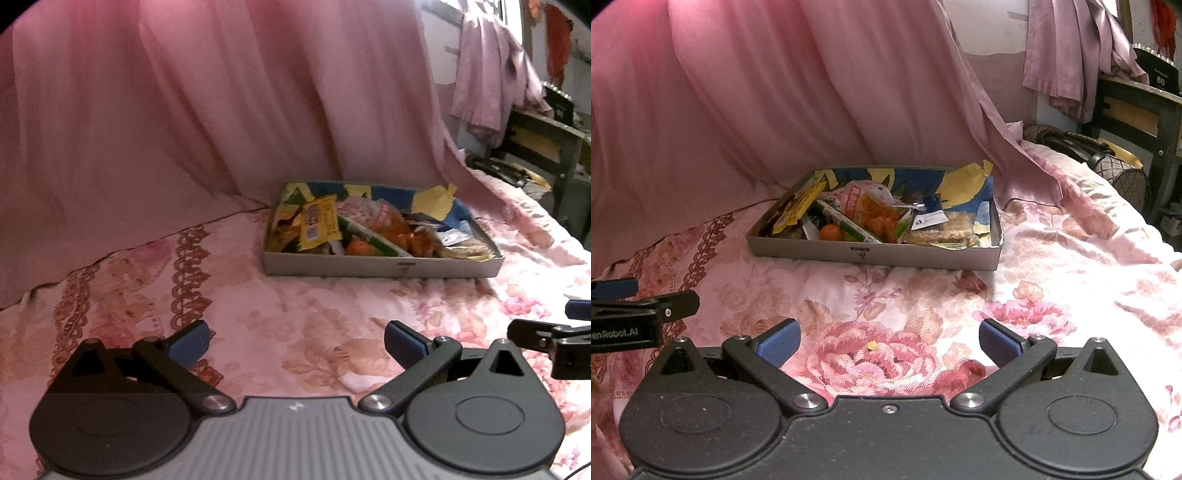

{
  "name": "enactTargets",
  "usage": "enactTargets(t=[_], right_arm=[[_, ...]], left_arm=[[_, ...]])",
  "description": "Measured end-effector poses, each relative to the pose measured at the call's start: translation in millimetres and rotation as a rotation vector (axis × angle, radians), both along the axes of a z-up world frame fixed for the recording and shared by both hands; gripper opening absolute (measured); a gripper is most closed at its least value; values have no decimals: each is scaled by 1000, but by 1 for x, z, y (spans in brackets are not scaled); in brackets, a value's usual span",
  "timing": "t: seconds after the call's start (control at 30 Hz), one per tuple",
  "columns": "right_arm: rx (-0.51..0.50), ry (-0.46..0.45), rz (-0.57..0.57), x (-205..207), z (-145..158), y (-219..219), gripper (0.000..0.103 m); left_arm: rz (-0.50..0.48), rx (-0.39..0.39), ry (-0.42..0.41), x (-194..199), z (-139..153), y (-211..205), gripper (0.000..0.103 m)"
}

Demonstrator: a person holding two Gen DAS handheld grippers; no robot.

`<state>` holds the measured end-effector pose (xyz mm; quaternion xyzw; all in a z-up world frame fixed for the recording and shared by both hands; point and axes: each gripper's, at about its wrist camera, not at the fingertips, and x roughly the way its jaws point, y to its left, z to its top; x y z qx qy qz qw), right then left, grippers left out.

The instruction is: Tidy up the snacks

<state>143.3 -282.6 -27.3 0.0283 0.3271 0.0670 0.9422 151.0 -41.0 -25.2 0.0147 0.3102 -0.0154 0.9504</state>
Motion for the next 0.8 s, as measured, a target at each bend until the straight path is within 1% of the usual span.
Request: enactTargets(t=[0.3, 0.43, 0.6, 0.7, 0.8], right_arm=[[0, 1, 0, 0, 0, 0, 102], [0, 3, 1, 0, -1, 0, 102], [0, 6, 2, 0, -1, 1, 102], [0, 6, 2, 0, -1, 1, 102], [-1, 9, 2, 0, 1, 2, 102]], left_arm=[[4, -19, 17, 2, 2, 4, 103], [-15, -37, 30, 2, 2, 4, 103], [-29, -35, 32, 2, 3, 2, 103], [-55, -50, 39, 1, 3, 1, 103], [-63, -34, 33, 1, 3, -2, 103]])
